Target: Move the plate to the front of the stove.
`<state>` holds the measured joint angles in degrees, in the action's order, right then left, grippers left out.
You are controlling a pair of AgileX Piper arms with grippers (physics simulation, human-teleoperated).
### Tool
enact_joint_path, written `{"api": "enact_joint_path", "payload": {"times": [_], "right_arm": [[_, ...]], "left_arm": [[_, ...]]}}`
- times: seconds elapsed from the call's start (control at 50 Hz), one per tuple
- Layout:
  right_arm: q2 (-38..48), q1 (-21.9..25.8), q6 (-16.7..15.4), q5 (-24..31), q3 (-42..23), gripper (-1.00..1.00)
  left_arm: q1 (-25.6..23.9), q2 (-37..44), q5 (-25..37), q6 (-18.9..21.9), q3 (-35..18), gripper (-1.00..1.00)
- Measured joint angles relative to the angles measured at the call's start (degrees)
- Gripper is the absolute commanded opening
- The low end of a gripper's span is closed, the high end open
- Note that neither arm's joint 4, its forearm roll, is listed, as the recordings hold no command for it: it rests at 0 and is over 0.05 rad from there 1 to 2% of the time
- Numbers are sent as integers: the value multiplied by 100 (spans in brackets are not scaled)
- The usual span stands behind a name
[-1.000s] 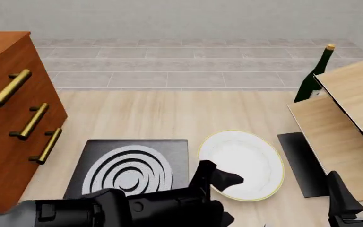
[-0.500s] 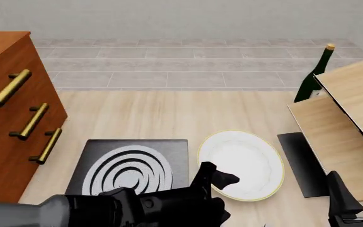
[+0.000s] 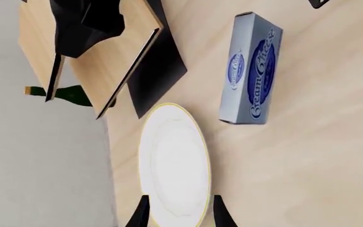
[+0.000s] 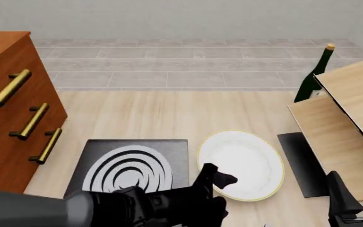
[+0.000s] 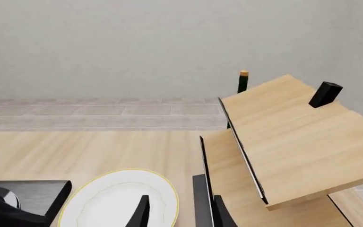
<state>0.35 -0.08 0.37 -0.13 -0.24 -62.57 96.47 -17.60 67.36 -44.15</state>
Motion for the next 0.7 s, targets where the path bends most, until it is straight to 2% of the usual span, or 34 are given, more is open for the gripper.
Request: {"api": "enact_joint_path", "payload": {"times": [0.36, 0.7], "right_arm": [[0, 0, 0, 0, 0, 100], [1, 0, 0, 0, 0, 100]], "left_arm": [[-11, 270, 105, -56, -282, 100], [126, 553, -26, 39, -310, 100]]}}
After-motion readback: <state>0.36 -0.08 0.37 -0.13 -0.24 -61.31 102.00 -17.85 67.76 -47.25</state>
